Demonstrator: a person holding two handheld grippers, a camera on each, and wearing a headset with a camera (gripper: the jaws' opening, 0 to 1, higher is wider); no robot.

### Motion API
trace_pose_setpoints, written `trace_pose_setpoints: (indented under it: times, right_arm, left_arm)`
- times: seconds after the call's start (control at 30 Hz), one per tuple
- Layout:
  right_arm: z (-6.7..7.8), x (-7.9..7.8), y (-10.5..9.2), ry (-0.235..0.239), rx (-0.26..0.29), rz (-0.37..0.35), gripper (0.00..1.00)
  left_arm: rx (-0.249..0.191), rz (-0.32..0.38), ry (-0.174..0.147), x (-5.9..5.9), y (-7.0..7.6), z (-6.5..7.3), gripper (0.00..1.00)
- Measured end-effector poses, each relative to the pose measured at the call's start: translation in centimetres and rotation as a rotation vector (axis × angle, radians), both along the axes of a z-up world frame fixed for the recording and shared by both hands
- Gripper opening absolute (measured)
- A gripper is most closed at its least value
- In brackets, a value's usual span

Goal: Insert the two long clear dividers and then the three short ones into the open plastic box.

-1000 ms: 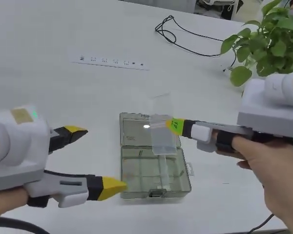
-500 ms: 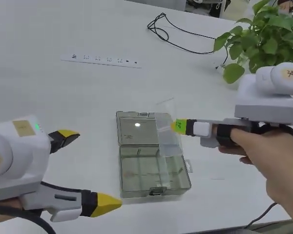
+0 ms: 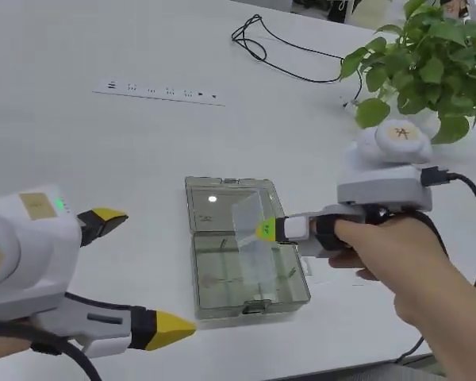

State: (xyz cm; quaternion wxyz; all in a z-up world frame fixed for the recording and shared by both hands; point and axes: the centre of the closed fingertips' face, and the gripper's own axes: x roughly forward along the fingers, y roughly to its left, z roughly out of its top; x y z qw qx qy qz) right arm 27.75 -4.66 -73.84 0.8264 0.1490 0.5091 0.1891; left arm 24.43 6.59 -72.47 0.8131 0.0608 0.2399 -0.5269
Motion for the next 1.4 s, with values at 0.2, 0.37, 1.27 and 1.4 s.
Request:
trace_pose_setpoints:
  times: [0.2,0.37,1.27,1.4]
  right_arm:
    - [-1.7,-0.1,-0.2,0.049,-0.009,-0.02,0.07]
    - [-2.5,-0.2,0.0,0.081,-0.016,-0.034,0.07]
    - [-4.8,-0.1,-0.3,0.116,-0.068,-0.021,0.07]
    - [-5.0,0.0,-0.4,0.107,-0.077,-0.02,0.07]
  left_arm:
    - [-0.01,-0.006,0.008,0.0,-0.1,-0.3,1.0]
    - [-0.025,-0.015,0.013,0.1,-0.4,-0.2,1.0]
    - [-0.044,-0.009,0.039,0.4,-0.6,-0.6,0.98]
    - [-0.045,-0.007,0.042,0.5,-0.6,-0.6,0.98]
